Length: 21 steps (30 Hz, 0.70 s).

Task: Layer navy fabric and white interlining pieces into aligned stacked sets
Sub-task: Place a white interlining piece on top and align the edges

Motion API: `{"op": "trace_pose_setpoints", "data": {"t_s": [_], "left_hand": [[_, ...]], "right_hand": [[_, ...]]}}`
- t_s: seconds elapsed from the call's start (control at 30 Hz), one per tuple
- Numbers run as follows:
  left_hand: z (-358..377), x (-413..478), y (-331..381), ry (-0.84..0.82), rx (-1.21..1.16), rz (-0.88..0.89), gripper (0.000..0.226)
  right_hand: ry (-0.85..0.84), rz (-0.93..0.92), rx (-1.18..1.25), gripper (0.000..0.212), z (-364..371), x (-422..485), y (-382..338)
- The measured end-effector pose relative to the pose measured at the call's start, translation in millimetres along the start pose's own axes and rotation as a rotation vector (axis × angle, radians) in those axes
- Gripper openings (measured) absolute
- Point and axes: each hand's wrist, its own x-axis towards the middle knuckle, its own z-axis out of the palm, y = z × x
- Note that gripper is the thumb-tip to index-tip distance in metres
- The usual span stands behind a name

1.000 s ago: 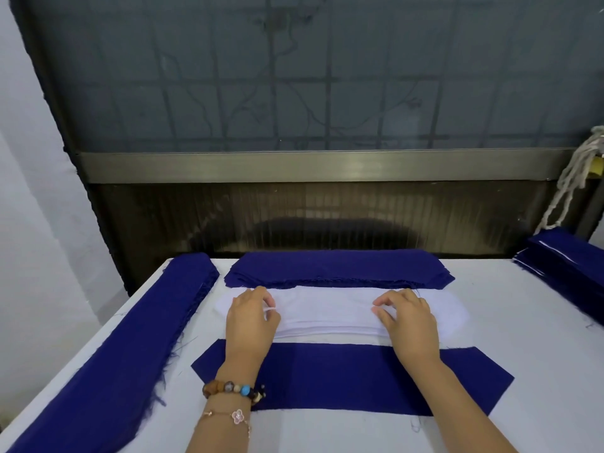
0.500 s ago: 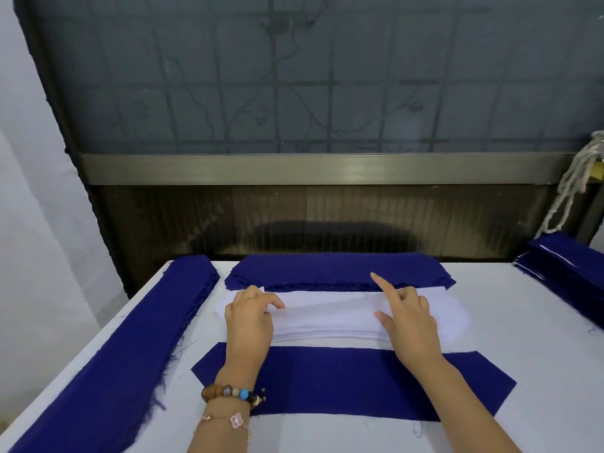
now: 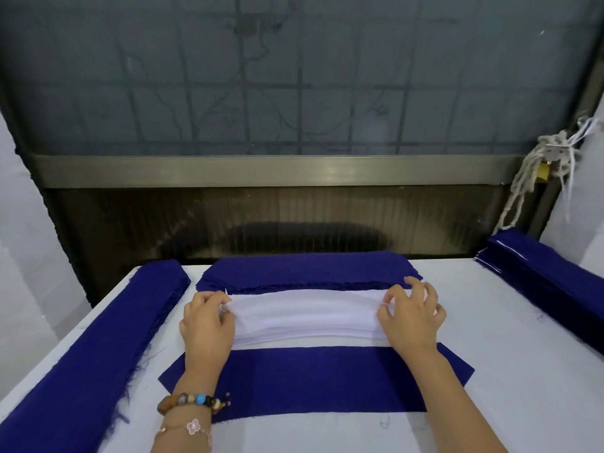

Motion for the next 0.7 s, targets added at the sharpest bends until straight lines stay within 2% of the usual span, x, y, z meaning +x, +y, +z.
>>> {"op": "trace_pose_setpoints", "data": {"t_s": [0.13,0.27,0.47,0.57,0.7], "left_hand": [[1.3,0.5,-2.5,-0.069,0.065,0.010,0.026],[2.9,1.1,-6.0,-0.109,0.096,0.002,0.031],[-2.7,6.9,-6.8,-0.025,-0.031,0.014,0.024],[-4.3,6.6,-5.2,-0.039,-0.080,-0.009,0.025],[-7.4,3.5,-6.8,-0.044,-0.166,-0.121,0.039]], "right_hand": [[-0.087,0.111,0.105,0.024,-2.7,10.5,17.9],[-0.055,0.178,0.179,0.020,-3.4,16.1,27.9],[0.001,0.310,0.278,0.013,-4.7,21.3,42.5],[0.013,0.356,0.295,0.023,-4.8,22.1,49.1],[0.022,0.373,0.332,0.027,-2.7,22.8,51.5]]}}
